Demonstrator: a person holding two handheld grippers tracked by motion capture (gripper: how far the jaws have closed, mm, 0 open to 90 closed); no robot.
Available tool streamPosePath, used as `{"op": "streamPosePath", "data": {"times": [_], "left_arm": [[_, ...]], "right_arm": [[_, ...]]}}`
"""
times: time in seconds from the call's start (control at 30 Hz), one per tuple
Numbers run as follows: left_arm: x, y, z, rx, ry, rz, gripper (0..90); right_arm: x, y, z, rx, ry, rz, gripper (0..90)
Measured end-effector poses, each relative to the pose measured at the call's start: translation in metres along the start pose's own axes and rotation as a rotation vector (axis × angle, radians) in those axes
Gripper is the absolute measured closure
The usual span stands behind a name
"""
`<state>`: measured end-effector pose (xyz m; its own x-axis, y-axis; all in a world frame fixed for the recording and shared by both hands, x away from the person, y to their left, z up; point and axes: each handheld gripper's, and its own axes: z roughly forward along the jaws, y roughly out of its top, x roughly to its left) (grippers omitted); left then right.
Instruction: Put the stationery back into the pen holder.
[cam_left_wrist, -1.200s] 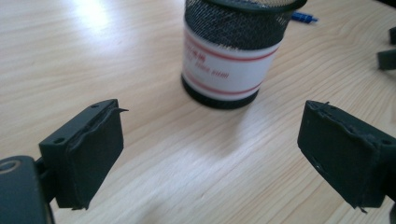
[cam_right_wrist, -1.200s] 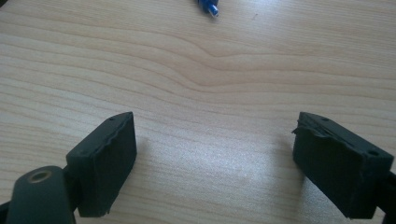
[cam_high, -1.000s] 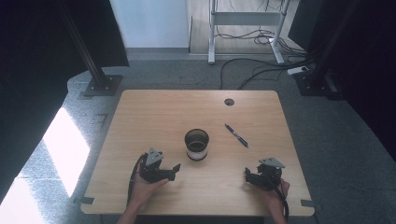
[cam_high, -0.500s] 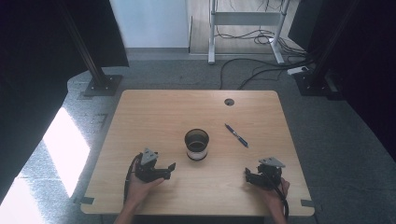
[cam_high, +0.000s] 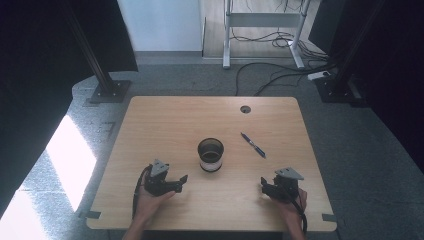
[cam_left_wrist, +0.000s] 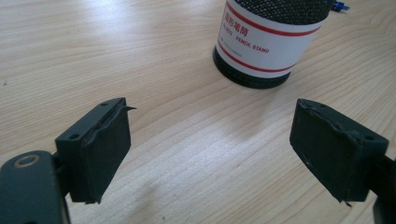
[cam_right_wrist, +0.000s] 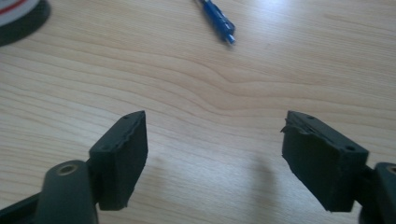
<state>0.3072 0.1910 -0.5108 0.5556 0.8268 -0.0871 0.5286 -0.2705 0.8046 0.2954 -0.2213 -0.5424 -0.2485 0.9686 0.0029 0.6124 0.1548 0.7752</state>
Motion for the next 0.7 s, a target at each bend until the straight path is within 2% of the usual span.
{"op": "streamPosePath", "data": {"times": [0.13, 0.23, 0.43, 0.57, 0.7], "left_arm": [[-0.004, 0.006, -0.008, -0.03, -0.019, 0.01, 13.8], [-0.006, 0.006, -0.009, -0.029, -0.032, 0.015, 14.0], [-0.008, 0.008, -0.011, -0.024, -0.052, 0.032, 14.1], [-0.01, 0.011, -0.014, -0.02, -0.071, 0.047, 14.4], [-0.011, 0.011, -0.015, -0.023, -0.07, 0.046, 14.4]], "right_arm": [[0.003, 0.008, -0.002, -0.018, 0.016, 0.014, 23.7], [0.006, 0.015, -0.003, -0.038, 0.047, 0.04, 25.0], [0.011, 0.033, 0.0, -0.02, 0.073, 0.016, 27.1], [0.011, 0.043, 0.002, -0.021, 0.068, 0.01, 27.7], [0.012, 0.053, 0.003, -0.028, 0.071, 0.001, 28.2]]}}
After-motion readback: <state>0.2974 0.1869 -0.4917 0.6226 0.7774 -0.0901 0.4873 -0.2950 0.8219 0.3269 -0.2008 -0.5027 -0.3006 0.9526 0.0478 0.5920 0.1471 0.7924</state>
